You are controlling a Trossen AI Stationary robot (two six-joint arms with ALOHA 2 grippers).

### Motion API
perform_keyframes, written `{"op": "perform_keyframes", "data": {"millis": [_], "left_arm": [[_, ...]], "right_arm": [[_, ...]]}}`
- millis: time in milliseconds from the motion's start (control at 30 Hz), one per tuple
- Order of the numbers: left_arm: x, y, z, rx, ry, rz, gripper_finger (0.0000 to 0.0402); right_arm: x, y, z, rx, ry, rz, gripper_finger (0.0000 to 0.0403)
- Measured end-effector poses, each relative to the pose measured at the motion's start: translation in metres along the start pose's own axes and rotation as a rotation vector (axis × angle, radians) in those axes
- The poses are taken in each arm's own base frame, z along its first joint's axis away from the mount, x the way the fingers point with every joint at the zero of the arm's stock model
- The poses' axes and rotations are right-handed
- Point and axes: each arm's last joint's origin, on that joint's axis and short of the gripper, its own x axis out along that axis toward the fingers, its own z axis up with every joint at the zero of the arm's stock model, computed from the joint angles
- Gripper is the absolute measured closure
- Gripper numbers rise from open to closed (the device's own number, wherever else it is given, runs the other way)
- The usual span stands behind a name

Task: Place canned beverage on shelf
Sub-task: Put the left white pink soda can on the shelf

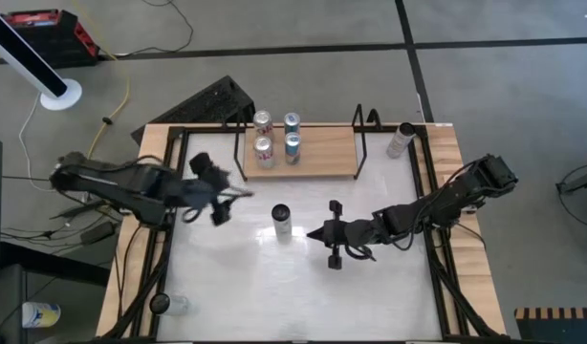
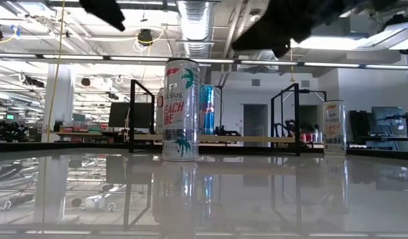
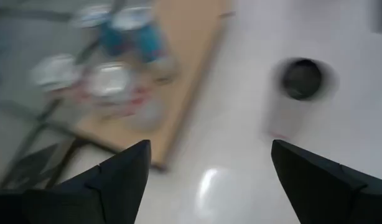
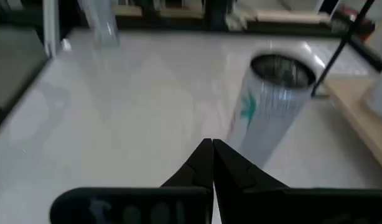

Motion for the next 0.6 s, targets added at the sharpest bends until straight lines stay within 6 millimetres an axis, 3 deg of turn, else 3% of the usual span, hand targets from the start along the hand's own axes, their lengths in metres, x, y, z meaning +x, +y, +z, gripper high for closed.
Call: {"op": "perform_keyframes", "data": {"millis": [233, 433, 600], "left_arm": [[0.008, -0.002, -0.061, 0.062, -0.342, -0.430, 0.0086], [0.024, -0.006, -0.093, 0.044, -0.505, -0.489, 0.0086], [0.040, -0.013, -0.111, 0.048, -0.489, -0.496, 0.0086]], "right_arm": [[0.001, -0.003, 0.016, -0.050, -0.154, -0.002, 0.0377], [0.002, -0.014, 0.034, 0.100, -0.269, -0.016, 0.0372], [0.003, -0.013, 0.050, 0.129, -0.266, -0.019, 0.0328]]}}
